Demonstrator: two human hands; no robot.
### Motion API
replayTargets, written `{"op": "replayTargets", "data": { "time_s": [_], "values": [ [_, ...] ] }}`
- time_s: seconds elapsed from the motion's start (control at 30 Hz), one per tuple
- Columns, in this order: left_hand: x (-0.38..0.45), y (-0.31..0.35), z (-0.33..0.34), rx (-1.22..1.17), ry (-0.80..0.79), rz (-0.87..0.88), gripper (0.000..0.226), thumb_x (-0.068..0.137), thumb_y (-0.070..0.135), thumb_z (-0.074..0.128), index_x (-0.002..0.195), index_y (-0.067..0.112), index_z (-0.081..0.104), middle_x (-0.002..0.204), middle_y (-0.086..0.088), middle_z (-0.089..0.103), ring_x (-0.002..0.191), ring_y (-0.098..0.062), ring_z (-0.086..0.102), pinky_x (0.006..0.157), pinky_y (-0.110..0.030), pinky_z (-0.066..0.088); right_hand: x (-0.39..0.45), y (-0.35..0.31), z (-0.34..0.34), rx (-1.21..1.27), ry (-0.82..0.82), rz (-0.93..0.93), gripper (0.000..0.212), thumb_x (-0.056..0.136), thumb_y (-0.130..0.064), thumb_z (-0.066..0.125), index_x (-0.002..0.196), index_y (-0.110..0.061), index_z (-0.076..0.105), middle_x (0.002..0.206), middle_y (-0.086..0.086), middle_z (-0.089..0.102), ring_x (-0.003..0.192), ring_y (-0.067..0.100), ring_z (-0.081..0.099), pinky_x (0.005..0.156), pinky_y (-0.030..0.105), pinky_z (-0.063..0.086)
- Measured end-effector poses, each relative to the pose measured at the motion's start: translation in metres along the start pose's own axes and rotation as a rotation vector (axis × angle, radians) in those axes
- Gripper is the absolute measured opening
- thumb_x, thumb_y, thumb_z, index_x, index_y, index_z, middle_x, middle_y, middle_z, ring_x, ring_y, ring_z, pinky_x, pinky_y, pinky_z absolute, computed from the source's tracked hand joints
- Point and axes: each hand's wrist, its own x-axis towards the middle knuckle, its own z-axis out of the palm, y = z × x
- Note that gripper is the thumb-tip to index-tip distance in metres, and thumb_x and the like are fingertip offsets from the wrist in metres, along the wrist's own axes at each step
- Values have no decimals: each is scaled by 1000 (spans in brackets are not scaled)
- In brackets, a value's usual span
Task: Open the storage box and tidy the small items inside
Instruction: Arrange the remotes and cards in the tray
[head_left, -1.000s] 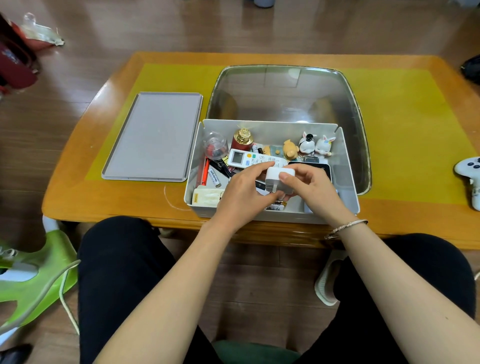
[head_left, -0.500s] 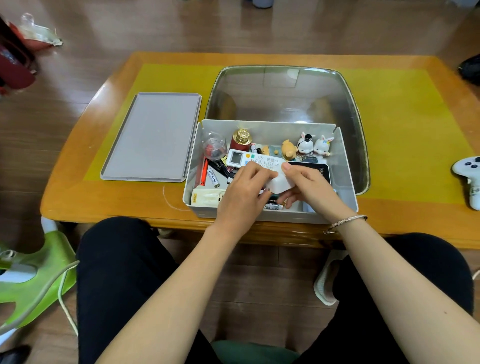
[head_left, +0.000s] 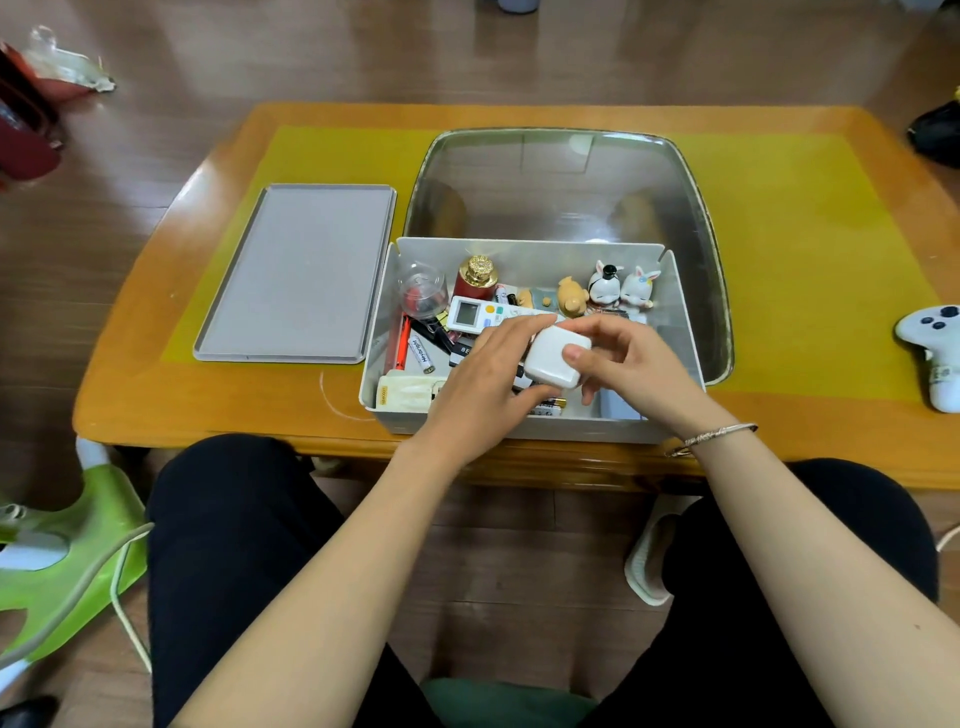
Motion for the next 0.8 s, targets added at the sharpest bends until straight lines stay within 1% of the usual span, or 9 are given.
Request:
{"op": "replayTargets", "data": {
  "time_s": [0.03, 0.1, 0.2, 0.3, 0.4, 0.53, 0.63, 0.73, 0.8],
  "values": [
    [0, 0, 1, 10, 2, -6, 67, 81, 30, 74, 138, 21, 39, 136, 4, 46, 123, -9, 37, 93, -23, 36, -1, 0, -1, -31, 1, -3, 25, 88, -14, 63, 113, -14, 61, 101, 11, 66, 62, 9, 64, 57, 27, 56],
    [0, 0, 3, 32, 3, -19, 65, 82, 34, 72, 136, 18, 41, 134, 1, 48, 122, -12, 40, 95, -27, 38, -1, 1, -2, -132, 3, -17, 33, 82, -15, 70, 114, -17, 61, 108, 7, 64, 77, 9, 66, 66, 25, 57],
    [1, 2, 3, -3, -14, -34, 62, 82, 35, 73, 133, 16, 44, 128, 0, 49, 115, -11, 44, 93, -25, 39, -3, -3, -7, -421, -47, -82, 55, 69, -27, 81, 120, -21, 60, 114, -4, 61, 98, 9, 60, 80, 20, 50],
    [5, 9, 4, -39, -45, -22, 62, 79, 29, 76, 130, 13, 46, 122, -1, 50, 110, -10, 44, 88, -20, 37, -5, -11, -16, -616, -95, -151, 61, 65, -35, 83, 120, -21, 60, 108, -7, 62, 97, 7, 56, 81, 15, 43],
    [11, 19, 10, -47, -80, 14, 63, 79, 29, 75, 133, 12, 46, 125, -3, 51, 115, -13, 42, 93, -21, 34, -7, -17, -28, -707, -87, -172, 59, 63, -37, 84, 116, -21, 64, 98, -14, 62, 86, -1, 54, 76, 7, 42],
    [18, 33, 21, -88, -91, 26, 66, 84, 26, 72, 139, 9, 41, 134, -5, 49, 123, -15, 41, 101, -21, 30, -12, -14, -45, -723, -62, -104, 49, 62, -24, 84, 107, -22, 64, 89, -14, 65, 80, 2, 60, 75, 18, 48],
    [20, 42, 25, -167, -91, 4, 66, 84, 27, 71, 140, 13, 38, 132, -1, 48, 116, -6, 43, 96, -17, 34, -15, -7, -57, -786, 0, -112, 49, 61, -16, 81, 106, -20, 63, 90, -9, 66, 83, 9, 62, 73, 20, 46],
    [18, 46, 31, -131, -176, -17, 70, 78, 42, 74, 134, 17, 40, 126, 2, 48, 113, -8, 43, 93, -20, 36, -18, -3, -66, -902, 60, -98, 52, 61, -20, 79, 109, -16, 62, 99, 2, 69, 90, 22, 63, 77, 35, 50],
    [16, 46, 36, 37, -307, -44, 76, 74, 57, 71, 132, 21, 40, 126, 3, 51, 114, -15, 45, 89, -27, 36, -18, -3, -70, -975, 59, -77, 51, 63, -22, 78, 111, -16, 61, 104, 4, 69, 96, 27, 63, 80, 40, 50]
  ]
}}
